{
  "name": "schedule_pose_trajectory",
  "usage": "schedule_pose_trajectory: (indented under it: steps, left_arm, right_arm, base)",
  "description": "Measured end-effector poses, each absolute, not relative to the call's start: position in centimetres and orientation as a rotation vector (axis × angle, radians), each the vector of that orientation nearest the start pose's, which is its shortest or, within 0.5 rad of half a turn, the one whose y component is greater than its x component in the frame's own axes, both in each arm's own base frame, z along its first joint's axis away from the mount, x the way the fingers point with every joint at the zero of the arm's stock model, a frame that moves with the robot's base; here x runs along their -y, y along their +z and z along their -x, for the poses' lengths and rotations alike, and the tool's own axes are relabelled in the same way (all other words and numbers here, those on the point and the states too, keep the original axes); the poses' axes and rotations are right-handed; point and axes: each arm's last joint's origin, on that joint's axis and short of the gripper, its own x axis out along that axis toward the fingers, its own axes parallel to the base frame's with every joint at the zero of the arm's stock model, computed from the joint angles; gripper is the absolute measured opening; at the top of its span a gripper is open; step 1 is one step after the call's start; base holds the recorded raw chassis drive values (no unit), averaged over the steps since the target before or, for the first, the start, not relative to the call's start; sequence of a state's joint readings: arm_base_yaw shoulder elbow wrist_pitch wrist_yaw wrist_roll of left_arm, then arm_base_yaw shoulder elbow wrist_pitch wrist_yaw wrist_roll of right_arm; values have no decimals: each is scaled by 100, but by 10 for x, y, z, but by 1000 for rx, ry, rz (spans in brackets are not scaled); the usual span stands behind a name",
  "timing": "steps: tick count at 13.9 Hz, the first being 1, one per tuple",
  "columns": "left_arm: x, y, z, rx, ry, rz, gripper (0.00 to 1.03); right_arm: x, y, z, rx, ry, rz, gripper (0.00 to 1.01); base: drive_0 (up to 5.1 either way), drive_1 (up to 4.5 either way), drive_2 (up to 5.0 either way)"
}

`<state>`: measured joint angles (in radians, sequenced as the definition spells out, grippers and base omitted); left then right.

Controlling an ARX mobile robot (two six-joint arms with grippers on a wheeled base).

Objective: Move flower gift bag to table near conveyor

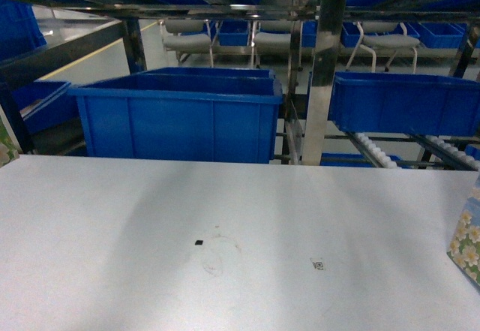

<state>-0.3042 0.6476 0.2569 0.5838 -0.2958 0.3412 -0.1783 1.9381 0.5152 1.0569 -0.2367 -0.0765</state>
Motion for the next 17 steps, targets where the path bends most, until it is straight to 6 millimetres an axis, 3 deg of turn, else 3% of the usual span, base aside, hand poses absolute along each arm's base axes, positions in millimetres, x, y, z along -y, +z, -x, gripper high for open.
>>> schedule_pose_trajectory:
  steps: [5,6,8,9,11,13,14,17]
  left_arm:
    - [38,243,-148,184,23,-283,2]
    - [38,243,-148,183,23,-283,2]
    - [38,243,-148,183,23,-283,2]
    - [38,243,-148,184,23,-283,2]
    - [38,243,-148,184,23,-283,2]
    - [38,243,-148,184,23,-283,2]
    - [38,243,-148,184,24,-283,2]
    - [38,243,-148,184,23,-283,2]
  right_arm:
    - [47,78,-299,-324,62,11,2]
    - [47,76,-294,-328,58,11,8]
    - [50,73,-279,-329,36,13,35]
    - [49,84,-272,-279,13,18,56]
    - [48,95,-268,-229,-6,30,68]
    - [45,113,-251,-163,-31,39,93]
    - [44,120,-243,-133,-44,46,100]
    - [36,141,-215,-82,-70,65,98]
  base:
    - [0,0,0]
    - [0,0,0]
    - [0,0,0]
    - [0,0,0]
    - [0,0,0]
    - [0,0,0]
    - [0,0,0]
    - [0,0,0]
